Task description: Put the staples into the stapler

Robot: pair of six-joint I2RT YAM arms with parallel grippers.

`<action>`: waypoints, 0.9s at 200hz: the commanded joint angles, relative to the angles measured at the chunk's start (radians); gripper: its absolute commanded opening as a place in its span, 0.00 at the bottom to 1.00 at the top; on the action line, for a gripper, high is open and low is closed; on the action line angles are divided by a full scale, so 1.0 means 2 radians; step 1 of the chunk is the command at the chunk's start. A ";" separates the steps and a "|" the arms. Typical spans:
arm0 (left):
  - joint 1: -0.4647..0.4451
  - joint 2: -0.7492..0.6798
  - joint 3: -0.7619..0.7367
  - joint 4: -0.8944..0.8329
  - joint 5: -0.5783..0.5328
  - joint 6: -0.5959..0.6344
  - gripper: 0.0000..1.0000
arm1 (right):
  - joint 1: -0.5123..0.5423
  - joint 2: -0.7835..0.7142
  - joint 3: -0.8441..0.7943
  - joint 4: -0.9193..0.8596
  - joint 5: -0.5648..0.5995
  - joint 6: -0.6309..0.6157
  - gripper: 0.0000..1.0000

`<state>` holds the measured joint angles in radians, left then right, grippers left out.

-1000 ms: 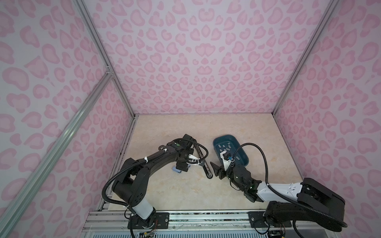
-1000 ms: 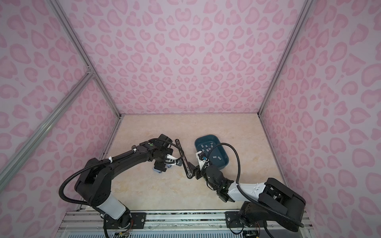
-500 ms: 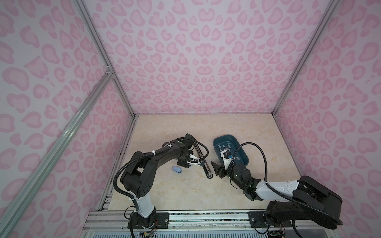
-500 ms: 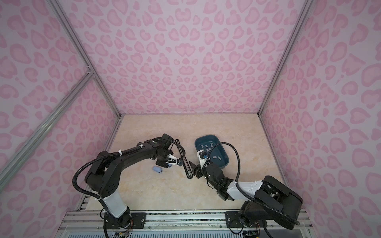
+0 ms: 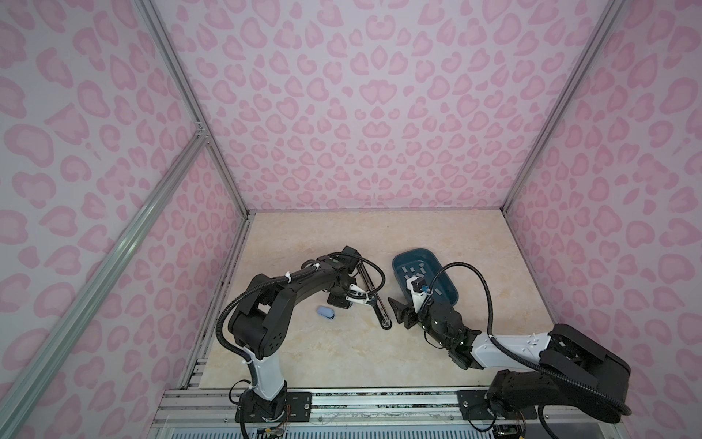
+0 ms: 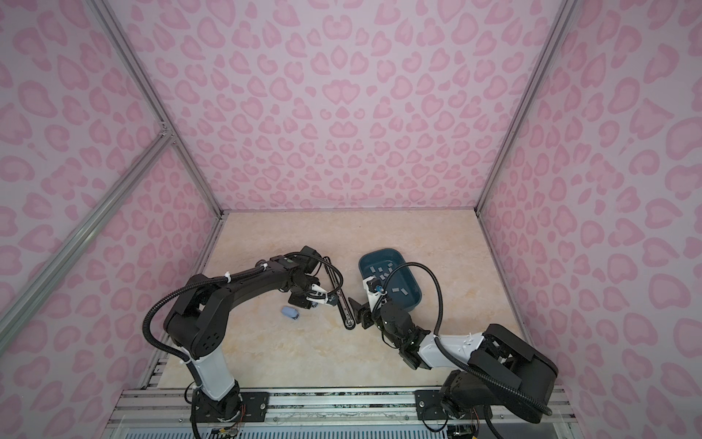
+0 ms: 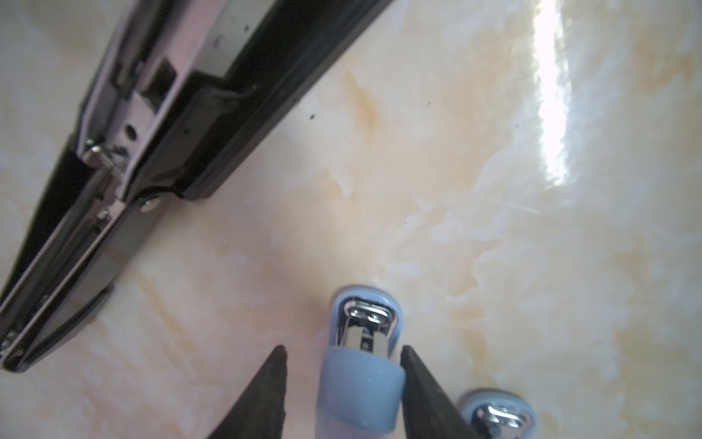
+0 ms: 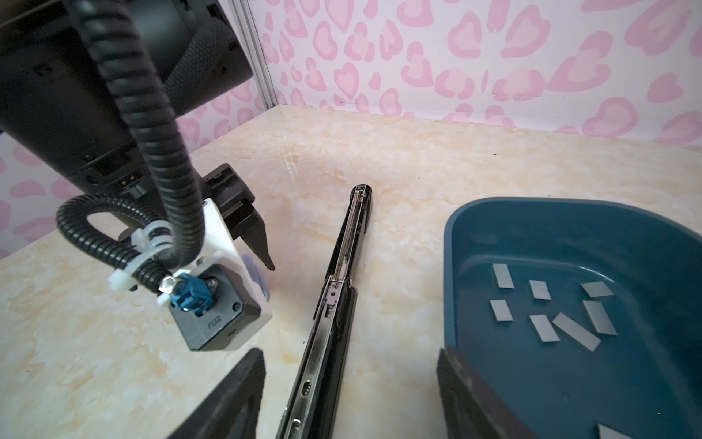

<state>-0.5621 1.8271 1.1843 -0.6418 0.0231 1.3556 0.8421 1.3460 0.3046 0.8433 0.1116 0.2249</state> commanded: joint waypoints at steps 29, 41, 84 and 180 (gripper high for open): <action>0.001 0.001 0.011 -0.019 0.020 -0.001 0.42 | 0.000 0.005 0.001 0.010 -0.004 0.003 0.72; 0.001 0.001 0.012 -0.022 0.022 -0.002 0.37 | 0.000 0.006 0.001 0.011 -0.005 0.004 0.72; 0.002 -0.014 0.027 -0.032 0.053 -0.013 0.07 | -0.014 0.006 0.011 -0.004 0.008 0.047 0.63; -0.073 -0.185 0.030 0.108 0.064 -0.208 0.04 | -0.047 -0.062 0.023 -0.067 -0.067 0.153 0.61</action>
<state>-0.6518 1.5063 1.2560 -0.5827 0.1692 1.1584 0.7479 1.2446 0.3553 0.7345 0.0437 0.4839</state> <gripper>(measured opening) 0.255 0.599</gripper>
